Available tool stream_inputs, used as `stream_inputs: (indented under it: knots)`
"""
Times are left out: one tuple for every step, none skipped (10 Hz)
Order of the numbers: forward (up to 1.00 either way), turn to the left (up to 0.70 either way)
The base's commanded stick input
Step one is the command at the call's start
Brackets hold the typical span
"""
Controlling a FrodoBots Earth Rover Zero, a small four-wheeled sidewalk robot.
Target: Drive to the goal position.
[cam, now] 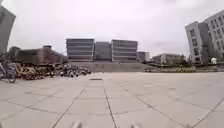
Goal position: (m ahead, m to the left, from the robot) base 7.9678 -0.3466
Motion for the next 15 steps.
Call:
stream_inputs:
  knots:
    - [0.70,0.00]
    - [0.70,0.00]
    - [0.70,0.00]
    - [0.70,0.00]
    - [0.70,0.00]
    - [0.70,0.00]
    - [0.70,0.00]
    - [0.70,0.00]
    - [0.70,0.00]
    - [0.70,0.00]
    - [0.70,0.00]
    - [0.70,0.00]
    - [0.70,0.00]
    - [0.70,0.00]
    - [0.70,0.00]
